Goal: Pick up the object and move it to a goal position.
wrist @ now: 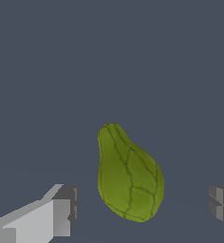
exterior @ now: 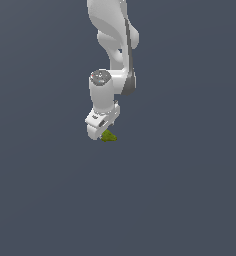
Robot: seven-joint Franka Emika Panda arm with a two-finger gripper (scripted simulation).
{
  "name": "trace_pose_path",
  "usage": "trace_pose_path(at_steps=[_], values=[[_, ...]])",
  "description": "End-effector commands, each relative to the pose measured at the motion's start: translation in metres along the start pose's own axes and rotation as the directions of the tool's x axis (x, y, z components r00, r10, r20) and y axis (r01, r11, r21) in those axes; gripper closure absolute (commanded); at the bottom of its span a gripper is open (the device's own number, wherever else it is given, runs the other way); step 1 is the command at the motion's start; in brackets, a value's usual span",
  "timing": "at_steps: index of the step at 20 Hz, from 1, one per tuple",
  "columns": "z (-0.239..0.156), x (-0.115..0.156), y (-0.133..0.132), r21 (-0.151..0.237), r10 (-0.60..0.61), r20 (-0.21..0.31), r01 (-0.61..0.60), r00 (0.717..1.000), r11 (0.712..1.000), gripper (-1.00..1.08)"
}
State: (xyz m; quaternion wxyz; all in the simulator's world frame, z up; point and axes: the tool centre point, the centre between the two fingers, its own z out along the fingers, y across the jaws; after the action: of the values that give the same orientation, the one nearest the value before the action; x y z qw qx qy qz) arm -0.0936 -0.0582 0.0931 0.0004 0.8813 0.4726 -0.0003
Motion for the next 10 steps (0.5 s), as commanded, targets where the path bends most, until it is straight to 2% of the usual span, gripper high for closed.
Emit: trace_pose_path(at_steps=[1,10], values=[[0.0014,-0.0012,-0.0015,0.000,-0.021,-0.001,0.021,1.000,1.000,-0.92],[0.0067,-0.0018,-0.0023,0.001,-0.027,-0.001,0.027,1.000,1.000,-0.92]])
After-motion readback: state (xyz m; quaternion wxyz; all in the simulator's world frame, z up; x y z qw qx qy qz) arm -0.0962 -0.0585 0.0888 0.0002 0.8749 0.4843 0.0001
